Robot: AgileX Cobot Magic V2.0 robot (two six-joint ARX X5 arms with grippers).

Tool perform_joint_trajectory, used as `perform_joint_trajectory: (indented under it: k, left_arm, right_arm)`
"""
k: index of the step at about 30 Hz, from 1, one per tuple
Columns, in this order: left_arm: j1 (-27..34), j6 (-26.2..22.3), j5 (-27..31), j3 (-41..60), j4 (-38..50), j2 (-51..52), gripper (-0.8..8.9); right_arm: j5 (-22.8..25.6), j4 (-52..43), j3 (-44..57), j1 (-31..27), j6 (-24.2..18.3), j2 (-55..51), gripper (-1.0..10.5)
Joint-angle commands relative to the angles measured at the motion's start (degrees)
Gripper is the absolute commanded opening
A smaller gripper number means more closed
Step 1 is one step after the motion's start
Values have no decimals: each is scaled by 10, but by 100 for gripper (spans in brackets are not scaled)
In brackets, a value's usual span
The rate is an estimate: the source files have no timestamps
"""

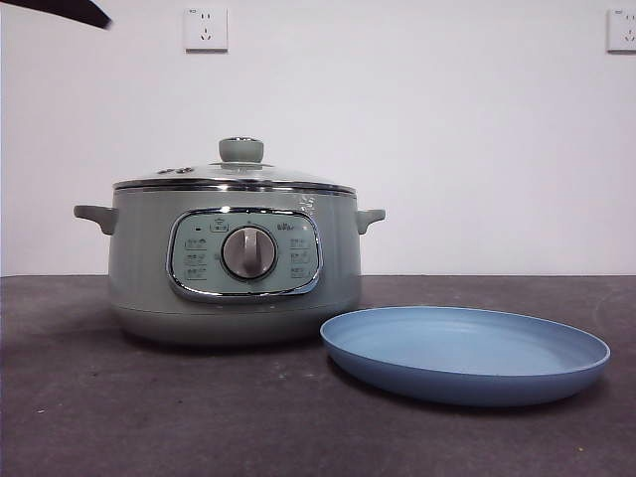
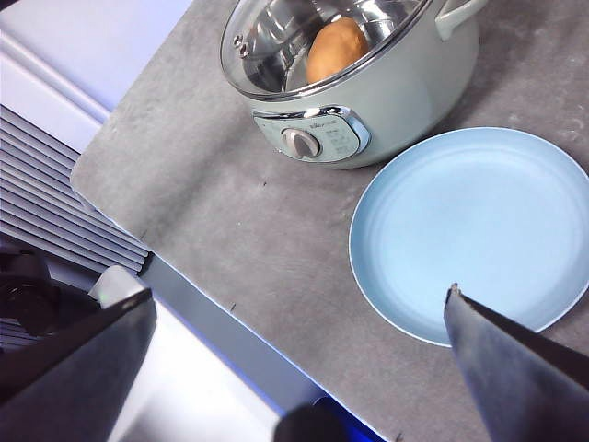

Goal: Take the potato out from the steamer,put the potato on the plate,close the lid

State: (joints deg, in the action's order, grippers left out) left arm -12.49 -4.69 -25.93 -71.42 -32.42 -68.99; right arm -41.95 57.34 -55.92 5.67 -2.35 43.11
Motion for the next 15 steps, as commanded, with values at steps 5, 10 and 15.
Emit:
perform_joint_trajectory:
  k: [5,10,15]
  left_arm:
    - [-35,-38,40,-63,24,-122,628]
    - [-57,-56,72,-88,49,-192,628]
    - [-72,-61,96,-96,85,-242,628]
  right_arm:
    - [0,-3,-1,1,3,0,661]
    - [0,-3,-1,2,3,0,661]
    - [0,-3,-1,2,5,0,661]
